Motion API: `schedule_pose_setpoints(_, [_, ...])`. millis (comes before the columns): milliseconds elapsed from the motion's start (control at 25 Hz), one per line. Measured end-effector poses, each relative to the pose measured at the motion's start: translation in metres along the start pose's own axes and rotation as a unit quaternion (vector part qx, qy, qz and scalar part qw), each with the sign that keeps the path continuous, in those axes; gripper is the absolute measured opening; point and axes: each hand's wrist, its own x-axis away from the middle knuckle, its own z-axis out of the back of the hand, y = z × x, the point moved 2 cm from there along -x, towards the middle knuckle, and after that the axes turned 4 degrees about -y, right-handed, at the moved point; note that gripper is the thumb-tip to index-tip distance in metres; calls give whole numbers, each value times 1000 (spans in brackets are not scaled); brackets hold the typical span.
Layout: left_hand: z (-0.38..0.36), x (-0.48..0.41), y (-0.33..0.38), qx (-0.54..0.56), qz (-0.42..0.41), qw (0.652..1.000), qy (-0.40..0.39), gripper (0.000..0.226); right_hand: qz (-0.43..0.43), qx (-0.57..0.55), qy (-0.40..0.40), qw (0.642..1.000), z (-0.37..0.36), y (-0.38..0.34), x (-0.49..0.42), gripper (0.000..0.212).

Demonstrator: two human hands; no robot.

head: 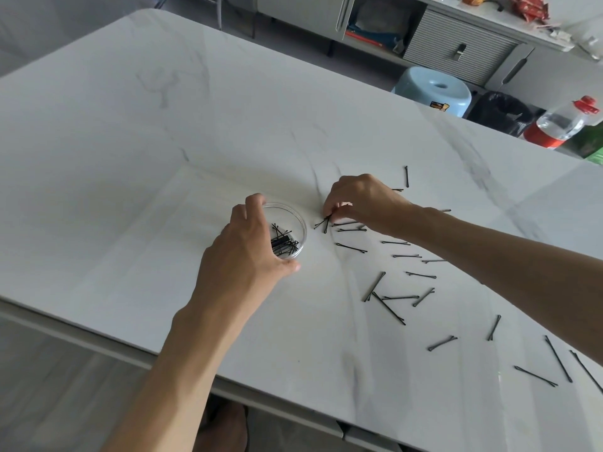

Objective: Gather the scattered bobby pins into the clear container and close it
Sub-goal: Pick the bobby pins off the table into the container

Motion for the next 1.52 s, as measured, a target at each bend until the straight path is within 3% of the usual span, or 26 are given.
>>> schedule_pose_setpoints(200, [0, 0, 0, 6, -2, 1000, -2, 84, -12, 68, -6, 998, -7, 2, 1, 6])
schedule_pose_setpoints(320, [-1, 0, 1, 7, 0, 1000, -1, 85, -98, -34, 82, 991, 5, -1, 6, 6])
schedule_pose_setpoints(440, [-1, 0, 2, 5, -2, 1000, -1, 85, -7, -67, 114, 991, 28, -31, 7, 6])
schedule_pose_setpoints(520, [-2, 0, 2, 5, -3, 1000, 0, 85, 86, -31, 73, 993, 34, -63, 6, 6])
schedule_pose_setpoints(600, [-2, -1, 3, 10, -2, 1000, -2, 85, 113, 33, 9, 993, 28, -87, 3, 10])
schedule_pose_setpoints(680, [-2, 0, 4, 16, -4, 1000, -4, 85, 95, 42, -24, 994, 22, -94, 1, 14])
schedule_pose_setpoints(800, [-2, 0, 5, 10, -8, 1000, -5, 83, 44, -96, 70, 992, 32, -69, 5, 17])
schedule_pose_setpoints(880, [-2, 0, 5, 10, -6, 1000, -10, 83, -42, -124, 112, 985, 37, -35, 14, 16])
schedule_pose_setpoints(1040, [-2, 0, 6, 11, -4, 1000, -17, 84, -146, -73, 8, 987, 15, 7, 40, 20])
schedule_pose_setpoints(1160, [-4, 0, 6, 8, -5, 1000, -13, 82, -150, -99, 31, 983, -4, 14, 44, 13])
schedule_pose_setpoints(1400, [-6, -1, 7, 2, -2, 1000, -15, 84, -48, 97, 29, 994, -22, 2, 36, 4])
schedule_pose_setpoints(1520, [-6, -1, 7, 6, -8, 1000, -15, 84, -49, 83, 56, 994, -18, -5, 43, 6])
